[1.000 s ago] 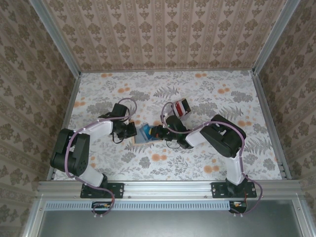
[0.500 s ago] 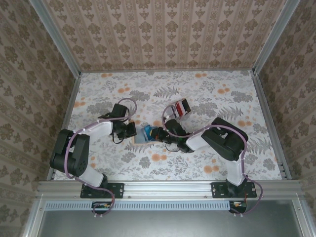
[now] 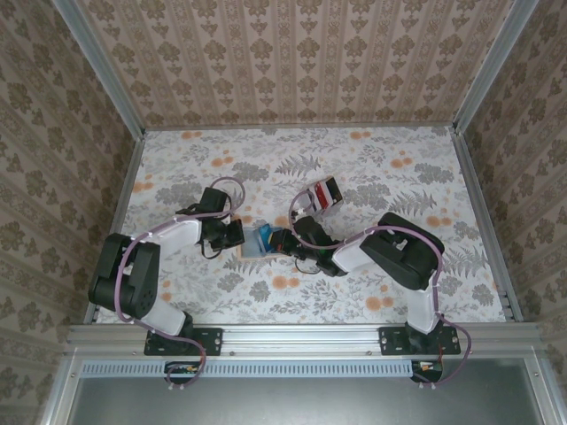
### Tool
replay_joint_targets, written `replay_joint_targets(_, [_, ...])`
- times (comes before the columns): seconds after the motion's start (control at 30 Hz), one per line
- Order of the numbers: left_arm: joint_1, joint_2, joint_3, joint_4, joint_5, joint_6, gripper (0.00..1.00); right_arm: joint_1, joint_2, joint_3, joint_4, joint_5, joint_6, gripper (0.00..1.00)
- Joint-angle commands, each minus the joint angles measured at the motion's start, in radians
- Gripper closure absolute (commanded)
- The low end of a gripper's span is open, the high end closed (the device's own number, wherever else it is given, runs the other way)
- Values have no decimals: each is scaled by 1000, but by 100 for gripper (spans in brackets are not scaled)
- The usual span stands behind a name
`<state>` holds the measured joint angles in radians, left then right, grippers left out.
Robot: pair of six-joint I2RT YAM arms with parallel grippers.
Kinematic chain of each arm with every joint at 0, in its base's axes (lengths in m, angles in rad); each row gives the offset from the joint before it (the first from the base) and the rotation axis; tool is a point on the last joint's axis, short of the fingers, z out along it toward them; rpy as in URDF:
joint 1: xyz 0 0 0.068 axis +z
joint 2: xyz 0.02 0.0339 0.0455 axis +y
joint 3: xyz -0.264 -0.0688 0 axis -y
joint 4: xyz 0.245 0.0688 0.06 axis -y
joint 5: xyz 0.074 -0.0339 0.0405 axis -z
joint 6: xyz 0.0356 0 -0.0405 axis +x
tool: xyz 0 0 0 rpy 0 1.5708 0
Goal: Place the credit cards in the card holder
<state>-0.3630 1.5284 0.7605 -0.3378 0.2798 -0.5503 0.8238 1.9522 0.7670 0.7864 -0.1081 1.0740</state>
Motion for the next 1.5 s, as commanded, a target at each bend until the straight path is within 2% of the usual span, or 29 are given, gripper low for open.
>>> replay_joint_targets(0.0, [-2, 22, -43, -92, -31, -15, 100, 9, 53, 28, -42, 26, -11, 100])
replay_joint_targets(0.4, [-1, 23, -31, -102, -31, -10, 100, 32, 69, 59, -69, 2, -11, 100])
replay_joint_targets(0.53, [-2, 20, -26, -106, -33, -8, 99, 79, 25, 101, -226, 44, -72, 100])
replay_joint_targets(0.6, [-2, 22, -23, -105, -33, -8, 99, 108, 3, 138, -338, 90, -115, 94])
replay_joint_targets(0.7, [-2, 26, -21, -104, -33, -7, 99, 127, -13, 168, -427, 117, -156, 90])
replay_joint_targets(0.87, [0, 25, -29, -103, -37, -2, 99, 121, -67, 185, -551, 166, -216, 69])
replay_joint_targets(1.1, [0, 29, -39, -90, -34, -6, 99, 78, -184, 185, -685, 170, -319, 63])
replay_joint_targets(1.27, [-1, 34, -38, -83, -33, -8, 99, 23, -182, 227, -741, 78, -367, 68])
replay_joint_targets(1.37, [0, 31, -38, -84, -30, -9, 99, 7, -128, 293, -812, 26, -402, 84])
replay_joint_targets(1.47, [0, 28, -39, -89, -34, -7, 99, 6, -89, 343, -853, -8, -430, 92])
